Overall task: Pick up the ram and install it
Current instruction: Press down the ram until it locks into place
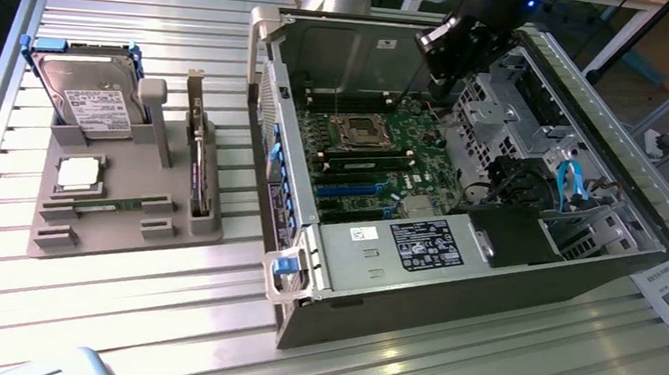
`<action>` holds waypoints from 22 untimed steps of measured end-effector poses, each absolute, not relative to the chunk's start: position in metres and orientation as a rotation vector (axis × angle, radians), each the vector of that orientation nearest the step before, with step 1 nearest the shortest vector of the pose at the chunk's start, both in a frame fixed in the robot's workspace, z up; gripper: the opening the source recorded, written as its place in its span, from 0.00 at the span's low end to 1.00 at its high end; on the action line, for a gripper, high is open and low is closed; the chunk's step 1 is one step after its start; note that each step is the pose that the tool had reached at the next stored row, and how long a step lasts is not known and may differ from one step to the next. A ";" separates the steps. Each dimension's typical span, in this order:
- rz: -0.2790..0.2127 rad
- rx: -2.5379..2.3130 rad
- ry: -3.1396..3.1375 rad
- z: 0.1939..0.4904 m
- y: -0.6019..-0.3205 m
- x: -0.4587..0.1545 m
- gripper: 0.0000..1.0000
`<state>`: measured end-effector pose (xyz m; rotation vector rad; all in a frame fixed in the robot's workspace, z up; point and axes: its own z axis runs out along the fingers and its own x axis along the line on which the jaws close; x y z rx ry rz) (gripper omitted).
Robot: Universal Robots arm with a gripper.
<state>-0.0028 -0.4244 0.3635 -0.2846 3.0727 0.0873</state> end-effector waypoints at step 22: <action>0.058 -0.083 3.130 0.363 -0.424 -0.003 0.10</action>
